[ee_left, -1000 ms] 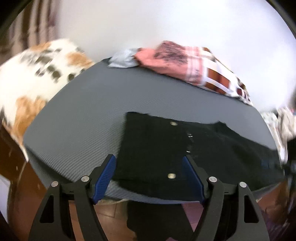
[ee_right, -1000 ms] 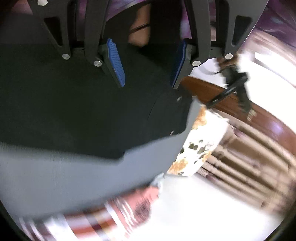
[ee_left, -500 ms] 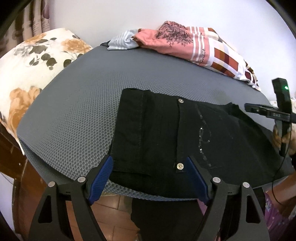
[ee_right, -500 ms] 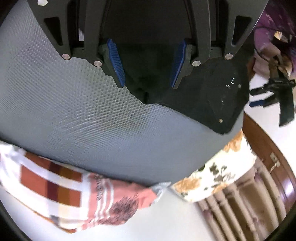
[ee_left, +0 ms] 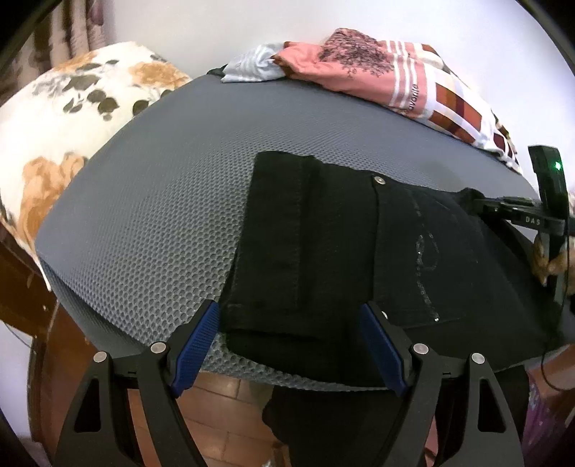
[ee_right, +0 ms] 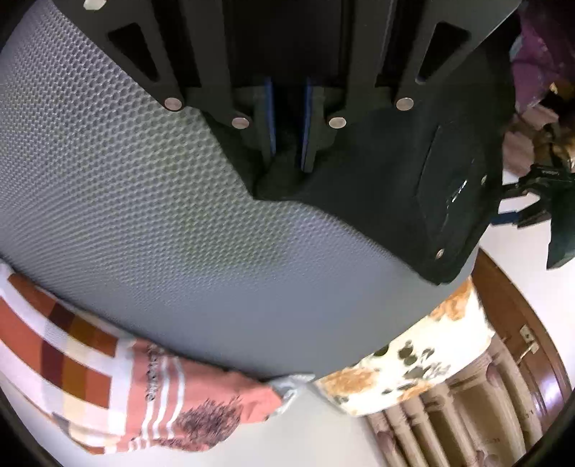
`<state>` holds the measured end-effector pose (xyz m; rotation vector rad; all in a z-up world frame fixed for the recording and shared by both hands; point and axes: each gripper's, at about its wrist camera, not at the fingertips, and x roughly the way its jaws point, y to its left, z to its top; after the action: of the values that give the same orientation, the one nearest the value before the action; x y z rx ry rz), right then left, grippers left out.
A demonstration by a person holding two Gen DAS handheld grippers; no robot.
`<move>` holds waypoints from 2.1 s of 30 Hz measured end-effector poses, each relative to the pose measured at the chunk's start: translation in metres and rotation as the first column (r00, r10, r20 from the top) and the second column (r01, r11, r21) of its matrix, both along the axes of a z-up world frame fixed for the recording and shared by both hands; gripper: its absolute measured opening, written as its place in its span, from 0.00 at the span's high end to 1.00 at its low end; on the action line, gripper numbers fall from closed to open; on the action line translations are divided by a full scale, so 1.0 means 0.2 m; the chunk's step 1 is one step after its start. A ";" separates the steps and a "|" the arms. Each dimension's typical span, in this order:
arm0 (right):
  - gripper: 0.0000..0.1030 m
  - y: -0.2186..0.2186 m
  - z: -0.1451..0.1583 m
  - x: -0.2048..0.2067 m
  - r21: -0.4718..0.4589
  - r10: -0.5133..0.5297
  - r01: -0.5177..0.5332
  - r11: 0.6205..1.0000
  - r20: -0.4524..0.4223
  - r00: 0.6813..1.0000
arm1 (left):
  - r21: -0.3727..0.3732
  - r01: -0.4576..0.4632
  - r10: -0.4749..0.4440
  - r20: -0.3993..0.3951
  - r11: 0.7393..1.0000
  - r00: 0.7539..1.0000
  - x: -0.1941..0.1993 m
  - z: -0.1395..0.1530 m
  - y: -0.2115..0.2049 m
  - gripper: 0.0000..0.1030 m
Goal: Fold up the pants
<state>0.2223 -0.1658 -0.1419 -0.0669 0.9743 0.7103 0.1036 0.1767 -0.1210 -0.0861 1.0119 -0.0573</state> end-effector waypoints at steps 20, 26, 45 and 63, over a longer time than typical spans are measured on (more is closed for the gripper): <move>0.77 -0.12 0.12 0.04 0.066 -0.225 0.221 0.973 0.064 0.972 | -0.022 -0.183 0.183 0.004 0.983 0.983 0.00 0.06 0.27 0.22; 0.52 -0.48 0.40 -0.33 0.287 -0.373 0.343 0.894 0.057 0.926 | -0.099 -0.189 0.193 0.042 0.977 0.980 -0.04 0.14 0.31 0.22; 0.50 -2.20 -0.07 -1.96 0.360 -0.924 0.929 0.084 -0.321 0.208 | 0.112 0.147 -0.153 0.054 0.983 0.987 -0.05 0.04 -0.21 0.22; 0.58 -2.06 -0.10 -2.00 0.495 -0.829 0.869 0.016 -0.479 0.287 | 0.151 0.161 -0.170 0.050 0.975 0.984 -0.06 0.03 -0.23 0.22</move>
<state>-0.1781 -0.5786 -0.1610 1.2166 0.5252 -0.1787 0.0914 0.1313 -0.1160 0.1338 0.9556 -0.1365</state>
